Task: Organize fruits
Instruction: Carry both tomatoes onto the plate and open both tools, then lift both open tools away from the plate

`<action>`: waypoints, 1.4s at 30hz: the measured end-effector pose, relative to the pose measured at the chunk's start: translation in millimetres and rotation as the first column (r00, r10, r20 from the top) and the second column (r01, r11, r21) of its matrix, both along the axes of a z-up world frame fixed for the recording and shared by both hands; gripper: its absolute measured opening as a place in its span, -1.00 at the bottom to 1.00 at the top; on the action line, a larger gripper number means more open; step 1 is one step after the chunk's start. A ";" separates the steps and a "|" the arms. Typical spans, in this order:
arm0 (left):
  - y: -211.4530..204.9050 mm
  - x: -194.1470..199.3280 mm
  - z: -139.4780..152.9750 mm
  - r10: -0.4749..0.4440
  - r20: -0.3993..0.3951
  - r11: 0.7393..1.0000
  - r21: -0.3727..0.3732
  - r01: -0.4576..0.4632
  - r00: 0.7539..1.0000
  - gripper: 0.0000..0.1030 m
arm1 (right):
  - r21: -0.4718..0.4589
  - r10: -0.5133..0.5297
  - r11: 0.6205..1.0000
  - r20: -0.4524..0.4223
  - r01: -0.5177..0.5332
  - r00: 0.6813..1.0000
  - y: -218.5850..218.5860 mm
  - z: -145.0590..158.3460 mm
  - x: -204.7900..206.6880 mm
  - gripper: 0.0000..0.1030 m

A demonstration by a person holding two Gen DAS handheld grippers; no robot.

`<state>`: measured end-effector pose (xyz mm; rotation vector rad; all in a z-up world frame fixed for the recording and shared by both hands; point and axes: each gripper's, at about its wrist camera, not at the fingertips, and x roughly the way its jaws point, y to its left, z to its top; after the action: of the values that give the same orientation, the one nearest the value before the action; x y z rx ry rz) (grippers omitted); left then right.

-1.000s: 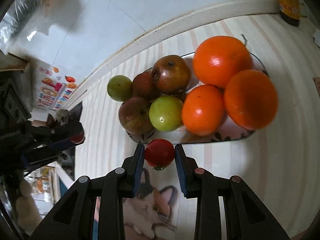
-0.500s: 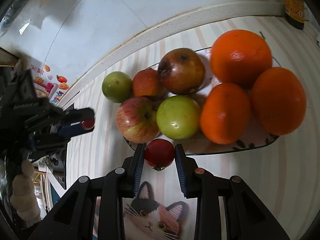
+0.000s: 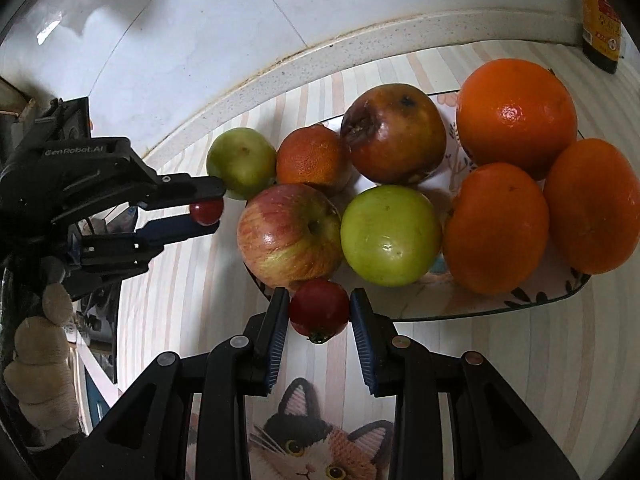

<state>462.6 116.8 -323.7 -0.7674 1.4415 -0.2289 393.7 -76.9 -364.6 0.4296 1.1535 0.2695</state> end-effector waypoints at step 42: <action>-61.4 -191.8 169.1 -0.321 0.356 0.750 0.661 0.006 0.878 0.92 | -0.347 -0.134 0.916 0.206 0.201 0.969 -66.9 181.4 -140.5 0.88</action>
<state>270.8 55.4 -154.6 0.0070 1.0276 -0.0271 253.2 -143.8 -183.3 0.1677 0.9564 -0.0604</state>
